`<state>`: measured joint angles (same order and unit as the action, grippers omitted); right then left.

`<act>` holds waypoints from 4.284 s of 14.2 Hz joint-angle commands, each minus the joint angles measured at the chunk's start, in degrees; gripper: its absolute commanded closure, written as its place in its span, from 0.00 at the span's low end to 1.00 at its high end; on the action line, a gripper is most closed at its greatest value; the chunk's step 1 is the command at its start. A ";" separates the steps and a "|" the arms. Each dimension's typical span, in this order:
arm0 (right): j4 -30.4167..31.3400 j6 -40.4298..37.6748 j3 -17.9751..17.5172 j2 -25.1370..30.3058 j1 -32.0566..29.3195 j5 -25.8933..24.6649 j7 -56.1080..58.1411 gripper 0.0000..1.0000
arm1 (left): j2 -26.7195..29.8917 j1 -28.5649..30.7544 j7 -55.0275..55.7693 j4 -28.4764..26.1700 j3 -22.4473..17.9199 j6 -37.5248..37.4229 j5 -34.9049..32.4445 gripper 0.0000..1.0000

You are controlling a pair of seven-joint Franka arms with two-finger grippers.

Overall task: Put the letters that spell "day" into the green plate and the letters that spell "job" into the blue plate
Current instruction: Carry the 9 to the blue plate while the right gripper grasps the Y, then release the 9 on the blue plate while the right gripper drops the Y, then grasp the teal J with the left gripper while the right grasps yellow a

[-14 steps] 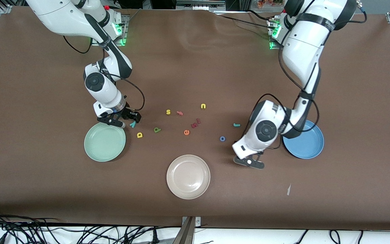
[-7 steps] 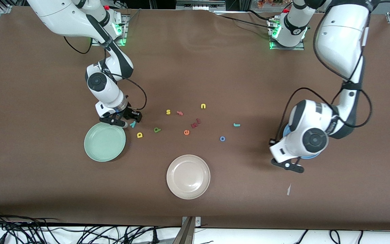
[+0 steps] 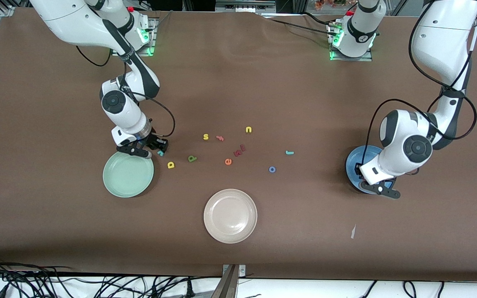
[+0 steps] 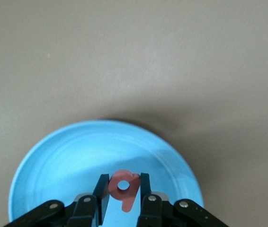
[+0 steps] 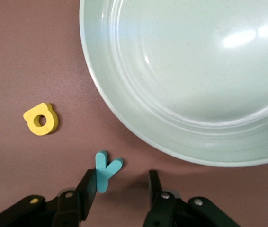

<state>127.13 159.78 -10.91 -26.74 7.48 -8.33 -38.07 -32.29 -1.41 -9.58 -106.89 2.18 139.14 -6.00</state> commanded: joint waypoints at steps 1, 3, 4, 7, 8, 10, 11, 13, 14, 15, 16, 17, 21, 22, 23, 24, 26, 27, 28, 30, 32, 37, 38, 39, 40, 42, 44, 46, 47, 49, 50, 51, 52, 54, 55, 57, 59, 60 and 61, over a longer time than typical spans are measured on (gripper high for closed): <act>-1.71 0.88 0.10 -1.55 0.77 -0.46 0.19 0.47 | 2.67 2.11 -0.44 -4.91 0.64 3.08 -1.56 0.47; -1.71 0.89 0.19 -1.73 1.48 -0.37 0.11 0.47 | 2.84 2.29 0.35 -4.38 0.64 2.20 -1.56 0.00; -1.80 0.89 0.19 -2.17 1.57 -0.37 0.02 0.49 | 3.02 2.38 0.53 -3.25 0.64 0.37 -1.47 0.00; -2.50 0.97 0.19 -2.79 1.57 -0.72 0.11 0.59 | 3.02 1.68 5.85 -0.16 1.07 -5.36 -0.33 0.00; -2.50 0.97 0.19 -2.79 1.57 -0.72 0.11 0.66 | 3.02 1.33 12.68 -0.25 1.86 -5.54 -0.07 0.00; -2.50 0.97 0.19 -2.79 1.57 -0.72 0.28 0.81 | 2.76 1.50 25.17 -0.51 5.72 -5.54 0.02 0.00; -2.59 0.97 0.28 -2.79 1.57 -0.72 0.28 0.89 | 2.49 1.33 30.27 -0.43 7.21 -5.54 0.11 0.00; -2.59 0.97 0.28 -2.61 1.57 -0.72 0.37 0.99 | 2.49 1.33 40.21 -0.42 9.59 -5.54 2.38 0.00; -2.59 0.89 0.28 -2.09 1.57 -0.81 0.28 1.00 | 2.41 1.24 43.56 -0.42 10.21 -5.54 4.22 0.00; -2.50 0.54 0.37 -0.95 1.57 -0.81 0.19 1.00 | 2.40 1.24 47.43 -0.51 11.35 -5.54 6.50 0.00; -2.50 0.01 0.28 0.71 1.57 -0.72 0.37 1.00 | 2.32 1.06 52.08 -0.51 11.97 -5.54 7.57 0.00; -2.33 -2.69 0.28 2.90 1.57 -0.55 0.37 1.00 | 2.32 0.19 58.73 -0.43 12.15 -5.54 7.75 0.00; -2.50 -9.31 0.19 8.72 1.22 -0.37 2.03 1.00 | 1.79 -5.26 85.29 -0.07 12.06 -4.23 7.67 0.00; -2.50 -9.31 0.19 8.73 0.61 -0.19 4.04 1.00 | 1.53 -5.96 91.09 -0.16 12.06 -3.96 7.67 0.00; -2.59 -9.22 0.37 8.55 -0.27 -0.02 6.06 1.00 | 0.83 -6.93 96.28 -0.07 12.06 -3.61 7.23 0.00; -3.11 -8.87 0.45 7.86 -2.02 -0.10 8.26 1.00 | 0.56 -7.89 100.16 -0.25 12.06 -1.35 7.14 0.00; -4.96 -8.70 0.45 5.40 -6.32 -0.46 13.44 0.98 | -0.84 -9.04 107.55 -0.77 12.06 3.05 7.23 0.00; -6.10 -8.69 0.45 4.26 -7.38 -0.37 15.29 0.91 | -1.02 -10.18 110.19 -1.04 12.06 4.38 7.14 0.00; -7.06 -8.69 0.37 3.29 -7.83 -0.28 15.83 0.78 | -1.02 -10.45 113.18 -1.30 12.06 5.17 7.14 0.00; -7.60 -8.52 0.37 2.40 -7.84 -0.19 15.14 0.60 | -1.11 -12.46 118.11 -1.30 11.89 5.53 6.70 0.00; -7.95 -8.43 0.19 2.40 -7.57 -0.11 14.87 0.55 | -1.02 -13.00 119.18 -2.35 11.80 6.75 6.61 0.00; -13.21 -9.04 0.19 -0.40 -1.00 0.25 7.87 0.52 | -1.02 -14.32 124.26 -6.75 11.71 10.37 0.92 0.01; -14.97 -9.05 0.28 -1.98 1.11 0.16 5.23 0.52 | -1.11 -14.23 125.85 -7.01 11.71 10.45 -1.19 0.03; -16.20 -9.05 0.37 -3.30 3.13 0.16 2.51 0.52 | -1.02 -14.23 127.08 -7.45 11.71 10.37 -2.69 0.05; -17.17 -9.05 0.45 -4.44 4.63 -0.02 -0.48 0.52 | -1.02 -14.14 127.62 -7.46 11.80 10.37 -3.05 0.07; -17.80 -8.61 1.15 -6.29 6.83 -0.10 -3.58 0.52 | -1.20 -14.23 127.71 -7.46 11.71 10.37 -3.06 0.14; -17.71 -7.38 2.30 -7.27 7.90 -0.28 -3.76 0.49 | -1.46 -14.23 128.58 -7.28 11.71 10.37 -3.06 0.23; -17.36 -6.85 2.39 -7.44 7.64 -0.63 -3.59 0.47 | -1.72 -14.41 129.20 -6.93 11.62 10.37 -3.06 0.29; -17.27 -6.85 2.39 -7.44 7.46 -0.72 -3.50 0.47 | -1.99 -14.32 129.29 -6.75 11.62 10.37 -3.06 0.34; -17.27 -6.76 2.56 -7.53 7.46 -0.72 -3.41 0.43 | -2.25 -14.41 129.29 -6.75 11.53 10.37 -3.06 0.49; -17.27 -6.67 2.74 -7.71 7.46 -0.72 -3.32 0.43 | -2.51 -14.41 129.29 -6.58 11.45 10.45 -3.14 0.60; -17.18 -6.15 2.83 -8.06 7.46 -0.72 -3.41 0.42 | -3.04 -14.32 129.29 -5.88 11.36 10.37 -3.67 0.63; -16.92 -5.54 2.83 -8.23 7.46 -0.72 -3.32 0.39 | -3.57 -14.32 129.38 -5.70 11.27 10.45 -4.02 0.66; -16.04 -4.22 3.18 -8.41 7.46 -0.81 -3.32 0.39 | -4.10 -14.32 129.47 -5.35 11.01 10.45 -4.02 0.75; -15.43 -3.43 3.27 -8.50 7.46 -0.81 -3.24 0.39 | -4.19 -14.32 129.47 -5.26 10.92 10.45 -4.02 0.82; -14.90 -2.54 3.70 -8.76 7.46 -0.90 -3.15 0.39 | -4.10 -14.23 129.29 -4.74 10.92 10.45 -4.11 0.98; -14.55 -1.23 3.79 -9.11 7.46 -0.90 -3.15 0.40 | -3.93 -13.79 129.12 -4.47 10.83 10.37 -5.77 1.00; -14.46 -1.05 3.79 -9.38 7.46 -0.90 -3.15 0.41 | -3.66 -13.62 128.85 -4.29 10.83 10.19 -6.65 1.00; -14.46 -1.05 3.79 -9.47 7.46 -0.98 -3.15 0.44 | -3.40 -13.44 128.24 -3.07 10.74 9.15 -8.14 1.00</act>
<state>111.97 156.83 -7.36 -35.55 14.95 -8.35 -41.06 -34.53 -15.10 117.95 -112.53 13.42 148.85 -10.34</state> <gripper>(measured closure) 0.410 0.890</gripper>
